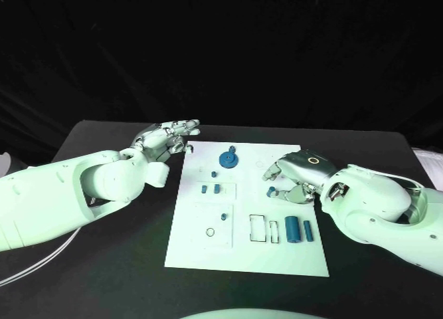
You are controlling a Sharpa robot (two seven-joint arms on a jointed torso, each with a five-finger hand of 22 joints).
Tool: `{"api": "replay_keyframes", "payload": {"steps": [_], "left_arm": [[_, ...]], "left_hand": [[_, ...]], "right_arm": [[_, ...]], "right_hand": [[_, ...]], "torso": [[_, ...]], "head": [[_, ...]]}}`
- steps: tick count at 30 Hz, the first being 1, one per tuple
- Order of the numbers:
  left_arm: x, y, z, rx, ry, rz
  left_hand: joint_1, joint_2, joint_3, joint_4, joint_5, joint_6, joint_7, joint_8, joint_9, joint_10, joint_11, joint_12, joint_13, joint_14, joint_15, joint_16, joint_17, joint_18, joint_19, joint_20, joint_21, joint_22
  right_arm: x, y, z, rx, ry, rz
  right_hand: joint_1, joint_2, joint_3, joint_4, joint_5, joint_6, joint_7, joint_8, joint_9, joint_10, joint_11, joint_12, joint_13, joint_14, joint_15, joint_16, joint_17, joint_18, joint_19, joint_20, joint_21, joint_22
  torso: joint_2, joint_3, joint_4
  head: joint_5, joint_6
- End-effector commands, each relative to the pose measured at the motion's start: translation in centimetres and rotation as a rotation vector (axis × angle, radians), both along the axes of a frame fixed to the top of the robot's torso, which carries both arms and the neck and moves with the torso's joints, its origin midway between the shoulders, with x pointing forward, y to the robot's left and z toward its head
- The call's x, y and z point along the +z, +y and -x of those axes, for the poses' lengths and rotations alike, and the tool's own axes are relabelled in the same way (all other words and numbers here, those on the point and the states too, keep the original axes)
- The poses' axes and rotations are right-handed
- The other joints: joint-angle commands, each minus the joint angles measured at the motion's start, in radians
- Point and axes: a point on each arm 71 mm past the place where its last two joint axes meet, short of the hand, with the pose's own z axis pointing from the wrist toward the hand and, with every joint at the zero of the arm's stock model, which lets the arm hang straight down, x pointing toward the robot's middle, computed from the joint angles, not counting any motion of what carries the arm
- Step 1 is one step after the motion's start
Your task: Assemble the parts on the task board
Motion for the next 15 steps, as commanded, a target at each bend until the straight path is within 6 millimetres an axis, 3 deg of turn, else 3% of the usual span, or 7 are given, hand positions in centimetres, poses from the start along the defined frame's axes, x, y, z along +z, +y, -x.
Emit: {"api": "replay_keyframes", "payload": {"steps": [1,8,15], "left_arm": [[0.12,-0.27,0.05,-0.021,-0.01,0.008],[0.1,-0.31,0.04,-0.022,-0.009,0.008],[0.08,-0.25,0.04,-0.021,-0.008,0.007]], "left_hand": [[0.003,0.003,-0.002,-0.007,0.004,-0.009,-0.001,0.004,-0.001,-0.008,-0.003,0.003,0.002,-0.006,-0.001,-0.004,-0.001,0.01,-0.004,0.006,-0.005,-0.001],[0.003,0.003,-0.002,-0.007,0.004,-0.009,-0.001,0.004,-0.001,-0.008,-0.003,0.003,0.002,-0.006,-0.001,-0.004,-0.001,0.01,-0.004,0.006,-0.005,-0.001],[0.003,0.003,-0.002,-0.007,0.004,-0.009,-0.001,0.004,-0.001,-0.008,-0.003,0.003,0.002,-0.006,-0.001,-0.004,-0.001,0.01,-0.004,0.006,-0.005,-0.001]], "right_arm": [[-0.45,-0.3,-0.1,-0.016,0.037,0.052],[-0.77,0.0,-0.17,-0.006,0.045,0.063],[-1.23,0.18,-0.27,0.0,0.06,0.076]], "right_hand": [[0.006,-0.002,-0.011,0.002,0.002,-0.006,-0.003,-0.001,-0.001,-0.004,0.0,-0.001,0.001,0.048,0.004,-0.007,-0.002,0.012,0.004,0.006,-0.006,-0.002],[0.019,0.01,-0.02,0.008,0.002,-0.003,-0.004,0.001,0.0,0.012,-0.004,0.01,0.003,0.048,0.001,-0.007,-0.002,0.012,0.006,0.004,-0.007,-0.002],[0.031,0.034,-0.015,0.017,0.001,0.009,-0.003,0.004,0.002,0.064,-0.019,0.032,0.005,0.05,-0.01,-0.006,-0.002,0.012,0.01,-0.004,-0.005,0.0]], "torso": [[-0.001,0.0004,-0.0005],[0.0,0.0,0.0026],[0.001,-0.0008,0.0015]], "head": [[-0.003,0.003],[-0.003,0.004],[-0.001,0.001]]}}
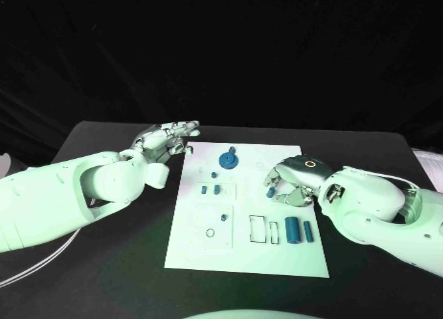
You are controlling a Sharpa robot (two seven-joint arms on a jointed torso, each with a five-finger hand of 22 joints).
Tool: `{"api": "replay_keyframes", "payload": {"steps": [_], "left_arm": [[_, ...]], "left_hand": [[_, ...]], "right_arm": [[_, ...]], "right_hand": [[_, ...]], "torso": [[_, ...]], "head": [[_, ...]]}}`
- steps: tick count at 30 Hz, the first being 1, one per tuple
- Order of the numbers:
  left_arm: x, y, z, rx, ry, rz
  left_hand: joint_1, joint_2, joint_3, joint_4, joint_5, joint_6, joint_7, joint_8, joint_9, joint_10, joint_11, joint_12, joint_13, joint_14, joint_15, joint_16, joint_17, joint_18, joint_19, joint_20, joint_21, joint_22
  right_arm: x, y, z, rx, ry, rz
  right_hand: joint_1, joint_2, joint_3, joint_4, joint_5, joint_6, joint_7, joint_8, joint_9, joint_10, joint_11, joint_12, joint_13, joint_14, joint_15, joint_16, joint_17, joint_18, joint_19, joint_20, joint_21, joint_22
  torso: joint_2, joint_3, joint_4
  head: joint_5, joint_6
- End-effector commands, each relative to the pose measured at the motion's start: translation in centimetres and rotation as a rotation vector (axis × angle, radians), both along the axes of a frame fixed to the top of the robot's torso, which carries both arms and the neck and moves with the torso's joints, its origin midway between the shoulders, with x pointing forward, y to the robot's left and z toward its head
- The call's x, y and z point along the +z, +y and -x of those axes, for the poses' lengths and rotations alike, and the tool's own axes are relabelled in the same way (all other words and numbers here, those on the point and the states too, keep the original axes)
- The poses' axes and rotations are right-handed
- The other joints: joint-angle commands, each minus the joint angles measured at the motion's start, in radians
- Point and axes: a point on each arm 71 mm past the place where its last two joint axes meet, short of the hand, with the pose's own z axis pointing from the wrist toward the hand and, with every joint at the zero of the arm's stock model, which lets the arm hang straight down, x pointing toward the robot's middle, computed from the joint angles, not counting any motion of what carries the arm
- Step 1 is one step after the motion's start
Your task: Assemble the parts on the task board
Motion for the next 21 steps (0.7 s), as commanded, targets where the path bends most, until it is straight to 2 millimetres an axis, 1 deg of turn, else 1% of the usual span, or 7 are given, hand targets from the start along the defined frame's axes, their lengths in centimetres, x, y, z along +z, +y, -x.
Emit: {"api": "replay_keyframes", "payload": {"steps": [1,5,9,15,21], "left_arm": [[0.1,-0.2,0.1,-0.019,-0.009,0.007],[0.1,-0.2,0.1,-0.021,-0.008,0.008],[0.1,-0.2,0.1,-0.021,-0.007,0.007],[0.1,-0.2,0.1,-0.022,-0.007,0.007],[0.1,-0.2,0.1,-0.023,-0.005,0.007]], "left_hand": [[0.003,0.003,-0.002,-0.007,0.004,-0.009,-0.001,0.004,-0.001,-0.008,-0.003,0.003,0.002,-0.006,-0.001,-0.004,-0.001,0.01,-0.003,0.006,-0.005,-0.001],[0.003,0.003,-0.002,-0.007,0.004,-0.009,-0.001,0.004,-0.001,-0.008,-0.003,0.003,0.002,-0.006,-0.001,-0.004,-0.001,0.01,-0.003,0.006,-0.005,-0.001],[0.003,0.003,-0.002,-0.007,0.004,-0.009,-0.001,0.004,-0.001,-0.008,-0.003,0.003,0.002,-0.006,-0.001,-0.004,-0.001,0.01,-0.003,0.006,-0.005,-0.001],[0.003,0.003,-0.002,-0.007,0.004,-0.009,-0.001,0.004,-0.001,-0.008,-0.003,0.003,0.002,-0.006,-0.001,-0.004,-0.001,0.01,-0.003,0.006,-0.005,-0.001],[0.003,0.003,-0.002,-0.007,0.004,-0.009,-0.001,0.004,-0.001,-0.008,-0.003,0.003,0.002,-0.006,-0.001,-0.004,-0.001,0.01,-0.003,0.006,-0.005,-0.001]], "right_arm": [[-0.5,0.0,0.0,0.005,0.022,0.036],[-0.8,0.1,-0.1,0.007,0.033,0.046],[-1.0,0.2,0.0,0.013,0.041,0.048],[-1.3,0.6,-0.1,0.02,0.045,0.046],[-1.6,0.7,-0.5,0.008,0.041,0.056]], "right_hand": [[0.009,0.015,0.006,0.007,0.002,0.012,-0.002,0.005,0.002,0.027,-0.006,0.011,0.002,0.05,-0.013,-0.001,0.002,0.011,0.011,-0.005,0.0,0.004],[0.018,0.034,0.021,0.013,0.002,0.04,0.007,0.014,0.008,0.066,-0.018,0.018,0.003,0.052,-0.022,0.004,0.008,0.009,0.016,-0.013,0.006,0.011],[0.029,0.043,0.034,0.013,0.002,0.061,0.014,0.021,0.011,0.09,-0.026,0.017,0.002,0.054,-0.03,0.007,0.012,0.008,0.02,-0.02,0.01,0.017],[0.034,0.048,0.045,0.015,0.002,0.074,0.017,0.021,0.013,0.104,-0.031,0.008,-0.001,0.054,-0.035,0.009,0.014,0.007,0.022,-0.026,0.011,0.018],[0.031,0.047,0.048,0.02,0.002,0.083,0.017,0.022,0.014,0.111,-0.033,0.002,-0.002,0.055,-0.038,0.01,0.015,0.007,0.023,-0.03,0.011,0.019]], "torso": [[0.001,-0.0006,-0.0008],[0.001,-0.0001,-0.0017],[0.001,0.0001,-0.0006],[0.001,0.0002,0.0],[0.0,-0.0004,0.0]], "head": [[0.001,-0.003],[0.0,-0.004],[-0.001,-0.006],[-0.001,-0.007],[-0.002,-0.009]]}}
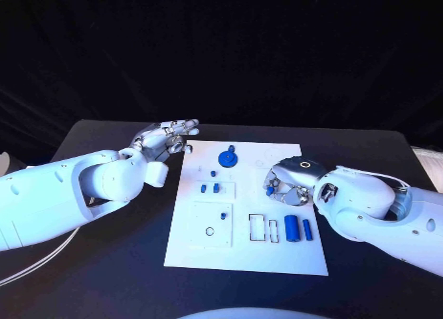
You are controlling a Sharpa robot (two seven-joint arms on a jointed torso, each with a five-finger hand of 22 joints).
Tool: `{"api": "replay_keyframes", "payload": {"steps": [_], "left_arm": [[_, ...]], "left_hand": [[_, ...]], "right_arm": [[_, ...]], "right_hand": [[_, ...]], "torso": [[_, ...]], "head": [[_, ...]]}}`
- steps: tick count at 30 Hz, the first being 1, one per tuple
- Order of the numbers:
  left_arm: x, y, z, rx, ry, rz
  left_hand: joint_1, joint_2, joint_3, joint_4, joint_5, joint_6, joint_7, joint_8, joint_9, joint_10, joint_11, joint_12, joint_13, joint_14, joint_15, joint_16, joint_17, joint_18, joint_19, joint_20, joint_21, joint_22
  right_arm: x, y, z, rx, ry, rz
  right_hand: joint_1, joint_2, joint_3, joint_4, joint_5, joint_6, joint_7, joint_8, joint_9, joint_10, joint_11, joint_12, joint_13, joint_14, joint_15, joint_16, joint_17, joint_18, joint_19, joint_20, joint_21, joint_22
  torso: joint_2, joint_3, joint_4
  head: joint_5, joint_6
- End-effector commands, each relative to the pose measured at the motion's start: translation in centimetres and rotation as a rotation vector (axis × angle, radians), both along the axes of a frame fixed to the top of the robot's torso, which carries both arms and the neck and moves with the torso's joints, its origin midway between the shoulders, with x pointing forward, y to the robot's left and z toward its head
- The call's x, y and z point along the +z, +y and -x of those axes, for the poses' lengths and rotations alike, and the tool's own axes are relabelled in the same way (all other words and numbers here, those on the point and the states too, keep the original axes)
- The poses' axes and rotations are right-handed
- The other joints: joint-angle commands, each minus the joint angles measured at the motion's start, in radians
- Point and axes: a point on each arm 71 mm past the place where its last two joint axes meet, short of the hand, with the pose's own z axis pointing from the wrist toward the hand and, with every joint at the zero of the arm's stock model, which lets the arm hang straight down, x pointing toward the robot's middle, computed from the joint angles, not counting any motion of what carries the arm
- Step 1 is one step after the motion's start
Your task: Assemble the parts on the task board
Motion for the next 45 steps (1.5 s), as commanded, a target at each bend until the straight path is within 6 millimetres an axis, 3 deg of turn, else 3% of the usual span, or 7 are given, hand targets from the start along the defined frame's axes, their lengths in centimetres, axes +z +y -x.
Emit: {"api": "replay_keyframes", "payload": {"steps": [1,7,19,25,35,41,45], "left_arm": [[0.1,-0.2,0.1,-0.021,-0.006,0.007],[0.1,-0.2,0.1,-0.022,-0.005,0.007],[0.1,-0.2,0.1,-0.024,-0.002,0.005],[0.0,-0.2,0.0,-0.025,-0.001,0.003],[0.0,-0.2,0.0,-0.027,0.001,0.002],[0.0,-0.2,0.0,-0.028,0.001,0.002],[0.0,-0.3,0.0,-0.03,0.001,0.003]], "left_hand": [[0.003,0.003,-0.002,-0.007,0.004,-0.009,-0.001,0.004,-0.001,-0.008,-0.003,0.003,0.001,-0.006,-0.001,-0.004,-0.001,0.01,-0.003,0.006,-0.005,-0.001],[0.003,0.006,-0.002,-0.008,0.004,-0.01,0.0,0.006,-0.001,-0.012,-0.002,0.007,0.002,-0.009,0.0,-0.004,-0.004,0.011,-0.005,0.007,-0.007,-0.002],[0.003,0.006,-0.002,-0.008,0.004,-0.01,0.0,0.006,-0.001,-0.013,-0.002,0.008,0.002,-0.01,0.0,-0.005,-0.006,0.011,-0.005,0.007,-0.007,-0.002],[0.003,0.006,-0.002,-0.009,0.004,-0.011,0.0,0.006,-0.001,-0.015,-0.002,0.009,0.002,-0.01,0.0,-0.005,-0.007,0.011,-0.005,0.007,-0.007,-0.002],[0.004,0.006,-0.002,-0.01,0.004,-0.013,0.0,0.006,-0.001,-0.019,-0.001,0.01,0.002,-0.013,0.001,-0.006,-0.011,0.011,-0.006,0.008,-0.008,-0.002],[0.004,0.006,-0.002,-0.01,0.004,-0.013,0.0,0.006,-0.001,-0.021,-0.001,0.011,0.002,-0.013,0.001,-0.005,-0.011,0.011,-0.006,0.008,-0.008,-0.002],[0.004,0.006,-0.002,-0.01,0.004,-0.013,0.0,0.006,-0.001,-0.021,-0.001,0.011,0.002,-0.013,0.001,-0.005,-0.011,0.011,-0.006,0.008,-0.008,-0.002]], "right_arm": [[-0.4,0.2,0.1,0.01,0.009,0.027],[-0.4,0.4,0.0,0.01,-0.005,0.015],[0.2,0.5,0.1,0.018,-0.053,-0.046],[0.7,0.1,0.2,0.007,-0.056,-0.053],[3.0,-0.2,1.0,0.008,-0.061,-0.09],[4.1,1.3,2.3,0.061,-0.062,-0.137],[4.5,3.1,3.3,0.118,-0.057,-0.171]], "right_hand": [[-0.001,0.008,0.007,0.002,0.002,0.013,-0.001,0.005,0.002,0.011,-0.003,-0.006,-0.001,0.053,-0.007,0.006,0.002,0.007,0.002,-0.009,0.006,0.001],[-0.002,0.013,0.014,0.008,0.002,0.031,-0.003,0.009,0.005,0.032,-0.007,-0.012,0.0,0.054,-0.012,0.009,0.006,0.006,0.005,-0.014,0.009,0.005],[0.011,0.048,0.036,0.008,0.003,0.076,-0.01,0.02,0.018,0.085,-0.016,-0.021,0.002,0.056,-0.021,0.019,0.018,0.002,0.014,-0.024,0.02,0.02],[0.012,0.049,0.037,0.007,0.002,0.076,-0.01,0.02,0.018,0.086,-0.016,-0.022,0.002,0.056,-0.022,0.019,0.018,0.002,0.014,-0.024,0.02,0.02],[0.011,0.043,0.035,0.006,0.002,0.077,-0.009,0.019,0.019,0.087,-0.015,-0.027,0.001,0.056,-0.022,0.02,0.019,0.002,0.014,-0.025,0.021,0.022],[0.011,0.04,0.035,0.005,0.002,0.076,-0.008,0.018,0.019,0.086,-0.015,-0.029,0.001,0.056,-0.021,0.019,0.018,0.002,0.015,-0.025,0.022,0.022],[0.011,0.039,0.035,0.005,0.002,0.075,-0.007,0.017,0.019,0.086,-0.014,-0.031,0.0,0.056,-0.021,0.02,0.019,0.002,0.015,-0.025,0.022,0.022]], "torso": [[0.0,-0.0003,0.0002],[-0.001,-0.0001,-0.0007],[-0.002,-0.0007,0.0006],[-0.002,-0.0006,0.0],[-0.002,-0.0008,0.0001],[-0.001,-0.0009,0.0003],[-0.002,-0.0011,0.0009]], "head": [[-0.001,-0.001],[-0.002,-0.001],[-0.008,0.001],[-0.01,0.002],[-0.014,0.007],[-0.008,0.007],[0.002,0.005]]}}
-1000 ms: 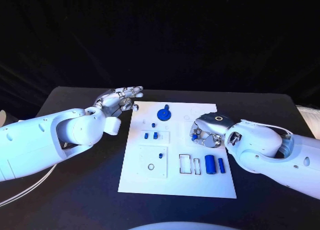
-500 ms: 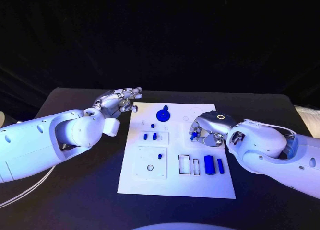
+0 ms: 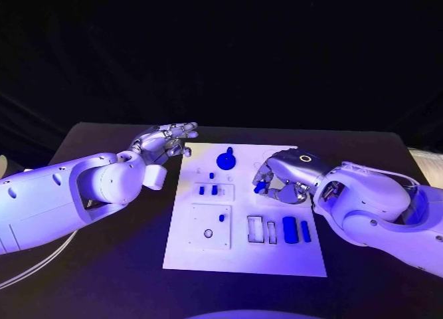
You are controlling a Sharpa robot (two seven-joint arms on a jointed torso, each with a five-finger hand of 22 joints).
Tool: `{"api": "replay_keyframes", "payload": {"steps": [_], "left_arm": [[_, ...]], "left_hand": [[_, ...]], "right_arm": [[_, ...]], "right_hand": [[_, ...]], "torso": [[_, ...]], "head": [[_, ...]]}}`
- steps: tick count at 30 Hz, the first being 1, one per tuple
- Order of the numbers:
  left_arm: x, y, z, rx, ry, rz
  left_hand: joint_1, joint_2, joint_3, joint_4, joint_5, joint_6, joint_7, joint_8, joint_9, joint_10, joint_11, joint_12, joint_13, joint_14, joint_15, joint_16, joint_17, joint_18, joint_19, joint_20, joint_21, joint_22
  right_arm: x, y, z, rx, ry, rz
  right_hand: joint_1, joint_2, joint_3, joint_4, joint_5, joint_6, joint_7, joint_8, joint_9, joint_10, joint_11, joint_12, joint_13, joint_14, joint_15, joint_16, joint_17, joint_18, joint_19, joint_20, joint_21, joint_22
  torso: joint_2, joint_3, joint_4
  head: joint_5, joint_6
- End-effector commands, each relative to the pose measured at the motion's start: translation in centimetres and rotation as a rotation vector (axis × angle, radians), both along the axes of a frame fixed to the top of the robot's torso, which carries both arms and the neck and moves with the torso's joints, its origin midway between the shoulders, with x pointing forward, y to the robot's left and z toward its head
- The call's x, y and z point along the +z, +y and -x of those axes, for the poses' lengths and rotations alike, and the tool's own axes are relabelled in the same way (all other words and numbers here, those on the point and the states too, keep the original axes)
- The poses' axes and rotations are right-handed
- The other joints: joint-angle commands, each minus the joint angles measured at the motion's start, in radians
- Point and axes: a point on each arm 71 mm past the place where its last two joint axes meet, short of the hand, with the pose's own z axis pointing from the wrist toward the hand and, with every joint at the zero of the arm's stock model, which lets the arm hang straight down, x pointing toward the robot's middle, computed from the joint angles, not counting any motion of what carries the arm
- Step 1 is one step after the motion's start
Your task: Assemble the parts on the task board
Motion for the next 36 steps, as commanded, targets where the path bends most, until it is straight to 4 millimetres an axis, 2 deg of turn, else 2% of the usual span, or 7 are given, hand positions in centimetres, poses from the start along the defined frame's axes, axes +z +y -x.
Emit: {"api": "replay_keyframes", "payload": {"steps": [1,8,14,17,21,26,36], "left_arm": [[0.1,-0.3,0.0,-0.023,-0.01,0.009],[0.1,-0.5,0.0,-0.028,-0.01,0.011],[0.1,-0.6,0.1,-0.032,-0.011,0.013],[0.1,-0.7,0.1,-0.034,-0.011,0.014],[0.1,-0.8,0.1,-0.037,-0.011,0.015],[0.1,-0.9,0.1,-0.039,-0.011,0.015],[0.1,-0.9,0.1,-0.04,-0.009,0.016]], "left_hand": [[0.004,0.006,0.001,-0.007,0.004,-0.006,0.0,0.006,-0.001,-0.005,0.001,0.003,0.002,-0.006,0.001,-0.005,-0.001,0.011,-0.003,0.004,-0.005,-0.001],[0.004,0.006,0.001,-0.008,0.004,-0.007,0.0,0.006,-0.001,-0.007,0.001,0.004,0.002,-0.007,0.001,-0.006,-0.002,0.011,-0.003,0.005,-0.005,-0.001],[0.004,0.006,0.001,-0.008,0.004,-0.007,0.0,0.006,-0.001,-0.007,0.001,0.004,0.002,-0.007,0.001,-0.006,-0.002,0.011,-0.003,0.005,-0.005,-0.001],[0.004,0.006,0.001,-0.008,0.004,-0.007,0.0,0.006,-0.001,-0.007,0.001,0.004,0.002,-0.007,0.001,-0.006,-0.002,0.011,-0.003,0.005,-0.005,-0.001],[0.004,0.006,0.001,-0.008,0.004,-0.007,0.0,0.006,-0.001,-0.007,0.001,0.004,0.002,-0.007,0.001,-0.006,-0.002,0.011,-0.003,0.005,-0.005,-0.001],[0.004,0.006,0.001,-0.008,0.004,-0.007,0.0,0.006,-0.001,-0.007,0.001,0.004,0.002,-0.007,0.001,-0.006,-0.002,0.011,-0.003,0.005,-0.005,-0.001],[0.004,0.006,0.0,-0.008,0.004,-0.007,0.0,0.007,-0.001,-0.009,0.002,0.006,0.002,-0.007,0.002,-0.005,-0.002,0.011,-0.003,0.005,-0.006,-0.001]], "right_arm": [[0.3,1.5,0.9,0.055,0.007,-0.042],[-1.2,5.5,2.6,0.172,0.037,-0.083],[-3.4,7.7,3.7,0.229,0.09,-0.1],[-4.6,8.5,4.0,0.247,0.115,-0.102],[-5.7,9.0,3.9,0.251,0.144,-0.092],[-6.8,9.3,3.6,0.247,0.173,-0.076],[-7.4,9.4,3.5,0.24,0.178,-0.055]], "right_hand": [[0.0,-0.001,0.002,-0.003,0.003,0.009,0.002,0.002,0.01,0.004,0.001,-0.008,-0.001,0.056,-0.007,0.004,0.001,0.002,0.002,-0.006,0.006,0.001],[0.002,-0.001,0.004,-0.005,0.003,0.007,0.004,0.0,0.01,0.003,0.002,-0.012,-0.002,0.056,-0.006,0.005,0.001,0.002,0.002,-0.006,0.006,0.001],[0.004,-0.002,0.006,-0.007,0.003,0.006,0.007,-0.002,0.01,0.001,0.004,-0.017,-0.002,0.056,-0.005,0.004,0.0,0.002,0.001,-0.006,0.004,-0.001],[0.005,-0.002,0.006,-0.007,0.003,0.005,0.008,-0.003,0.01,0.001,0.004,-0.018,-0.002,0.056,-0.004,0.004,0.0,0.002,0.001,-0.006,0.004,-0.001],[0.005,-0.002,0.007,-0.008,0.003,0.005,0.008,-0.003,0.01,0.001,0.004,-0.018,-0.002,0.056,-0.004,0.004,0.0,0.002,0.001,-0.006,0.004,-0.001],[0.006,-0.001,0.008,-0.008,0.003,0.003,0.01,-0.005,0.01,0.0,0.006,-0.021,-0.003,0.056,-0.003,0.004,0.0,0.003,0.0,-0.006,0.003,-0.002],[0.007,-0.001,0.008,-0.01,0.003,0.003,0.011,-0.006,0.01,-0.001,0.006,-0.023,-0.003,0.056,-0.003,0.005,0.001,0.003,0.001,-0.006,0.003,-0.002]], "torso": [[0.0,-0.0004,0.001],[0.001,-0.0015,0.0014],[0.002,-0.0012,0.0018],[0.002,-0.0003,-0.0014],[0.001,-0.0012,0.0006],[0.001,0.0003,0.0009],[0.001,0.0007,-0.0013]], "head": [[0.012,-0.003],[0.03,-0.013],[0.042,-0.021],[0.047,-0.024],[0.048,-0.026],[0.053,-0.03],[0.057,-0.033]]}}
